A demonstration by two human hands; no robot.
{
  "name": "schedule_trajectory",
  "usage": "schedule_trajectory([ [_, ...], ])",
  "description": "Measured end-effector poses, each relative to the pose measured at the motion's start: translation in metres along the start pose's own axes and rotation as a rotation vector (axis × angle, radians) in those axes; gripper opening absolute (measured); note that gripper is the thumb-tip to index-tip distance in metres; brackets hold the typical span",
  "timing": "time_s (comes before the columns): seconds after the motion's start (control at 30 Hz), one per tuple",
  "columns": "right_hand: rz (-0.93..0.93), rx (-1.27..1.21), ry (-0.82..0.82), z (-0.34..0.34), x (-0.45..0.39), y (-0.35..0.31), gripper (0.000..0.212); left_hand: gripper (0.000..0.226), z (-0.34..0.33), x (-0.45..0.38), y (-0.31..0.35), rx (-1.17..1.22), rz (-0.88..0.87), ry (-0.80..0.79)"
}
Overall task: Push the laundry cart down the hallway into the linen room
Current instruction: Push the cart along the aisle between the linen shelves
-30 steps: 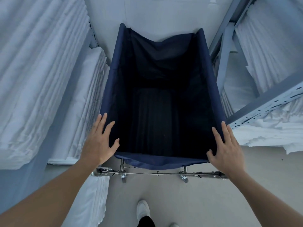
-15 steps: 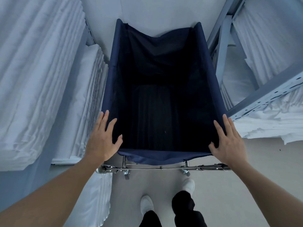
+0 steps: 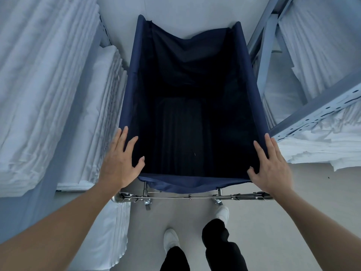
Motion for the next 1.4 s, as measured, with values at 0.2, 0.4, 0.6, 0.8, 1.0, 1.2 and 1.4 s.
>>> schedule_trajectory([
  [0.2,0.016,-0.015,-0.002,-0.003,0.002,0.002,0.097,0.066,0.000,0.001,0.001,-0.027,-0.001,-0.017],
  [0.4,0.016,-0.023,-0.002,-0.003,0.013,0.008,0.097,0.068,-0.002,0.014,0.006,-0.042,-0.005,-0.008],
  [0.6,0.022,-0.032,-0.008,-0.003,0.033,0.018,0.097,0.069,-0.005,0.036,0.017,-0.069,-0.011,-0.017],
  [0.8,0.029,-0.058,-0.019,0.000,0.058,0.022,0.095,0.070,-0.006,0.063,0.026,-0.084,-0.005,-0.012],
  [1.0,0.051,-0.063,-0.023,0.003,0.086,0.030,0.094,0.071,-0.010,0.095,0.035,-0.101,0.008,-0.022],
  [1.2,0.062,-0.072,-0.030,0.003,0.116,0.035,0.096,0.070,-0.010,0.129,0.044,-0.080,0.002,0.000],
  [1.4,0.071,-0.085,-0.028,0.005,0.142,0.042,0.096,0.069,-0.009,0.164,0.053,-0.069,0.047,-0.009],
])
Point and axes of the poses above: each hand's wrist, its own x-axis away from the middle knuckle, its own z-axis out of the back of the hand, y = z × x, the point moved 4 cm from there along -x, towards the middle knuckle, and after that the axes turned 2 degrees about -z, right-handed, at the moved point
